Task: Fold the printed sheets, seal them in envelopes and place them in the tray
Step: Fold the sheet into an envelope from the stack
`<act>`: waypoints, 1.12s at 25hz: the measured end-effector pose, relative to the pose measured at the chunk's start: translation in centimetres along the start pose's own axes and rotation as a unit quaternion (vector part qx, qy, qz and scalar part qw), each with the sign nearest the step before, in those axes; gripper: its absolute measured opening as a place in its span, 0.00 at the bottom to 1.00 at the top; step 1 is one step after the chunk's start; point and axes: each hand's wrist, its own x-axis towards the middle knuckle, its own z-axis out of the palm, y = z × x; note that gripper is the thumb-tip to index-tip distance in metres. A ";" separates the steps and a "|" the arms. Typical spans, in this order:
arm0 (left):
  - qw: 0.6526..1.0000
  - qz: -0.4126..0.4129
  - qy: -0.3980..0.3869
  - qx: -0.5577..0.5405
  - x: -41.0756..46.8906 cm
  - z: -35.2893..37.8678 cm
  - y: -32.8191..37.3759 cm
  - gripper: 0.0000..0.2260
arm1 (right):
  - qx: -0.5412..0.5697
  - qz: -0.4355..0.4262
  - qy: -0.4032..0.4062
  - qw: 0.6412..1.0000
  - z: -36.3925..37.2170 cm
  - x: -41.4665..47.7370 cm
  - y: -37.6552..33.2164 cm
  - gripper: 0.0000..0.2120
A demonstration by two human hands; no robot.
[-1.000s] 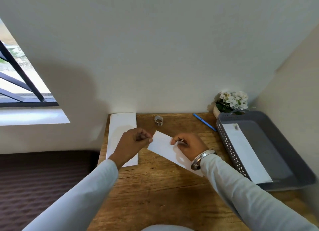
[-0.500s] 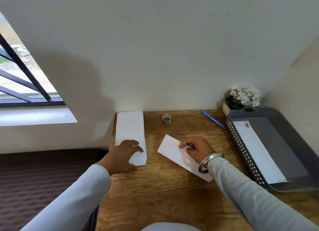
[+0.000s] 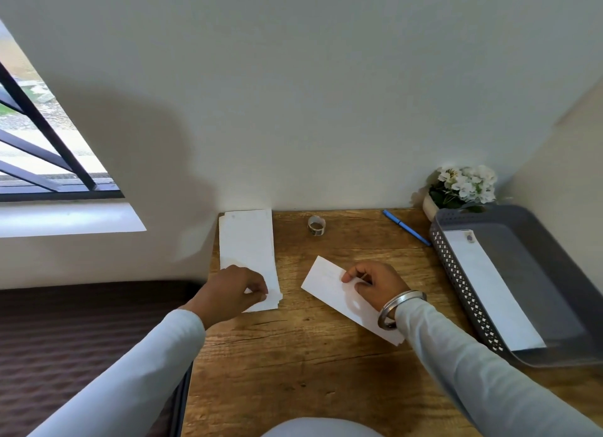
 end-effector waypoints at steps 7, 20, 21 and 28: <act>0.978 0.001 0.112 -0.176 2.8 2.4 4.4 0.10 | -0.037 0.010 0.026 0.999 -1.3 -0.2 2.3 0.21; 0.997 0.029 0.043 0.049 2.8 4.8 8.1 0.32 | -0.043 0.025 0.025 0.998 -1.9 -1.1 4.3 0.20; 0.996 0.032 0.043 0.070 2.8 5.0 8.2 0.33 | -0.039 0.023 0.024 0.999 -1.8 -1.0 4.3 0.20; 0.987 0.007 0.094 0.129 2.7 6.1 9.0 0.31 | -0.026 0.021 0.011 0.999 -1.1 -0.7 4.0 0.20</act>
